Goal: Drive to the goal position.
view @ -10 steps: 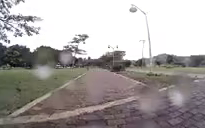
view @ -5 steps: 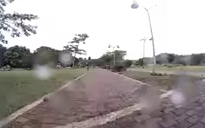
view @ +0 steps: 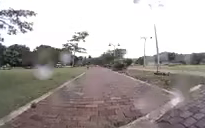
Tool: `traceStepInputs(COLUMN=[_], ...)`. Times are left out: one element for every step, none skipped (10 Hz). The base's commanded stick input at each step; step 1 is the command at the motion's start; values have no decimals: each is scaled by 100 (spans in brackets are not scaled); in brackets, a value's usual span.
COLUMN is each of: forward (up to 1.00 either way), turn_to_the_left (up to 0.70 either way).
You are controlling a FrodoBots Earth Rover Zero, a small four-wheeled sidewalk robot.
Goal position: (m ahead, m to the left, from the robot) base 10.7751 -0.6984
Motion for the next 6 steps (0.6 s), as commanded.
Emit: traceStepInputs(forward=[70, 70, 70, 70, 70, 70], turn_to_the_left=[0, 0, 0, 0, 0, 0])
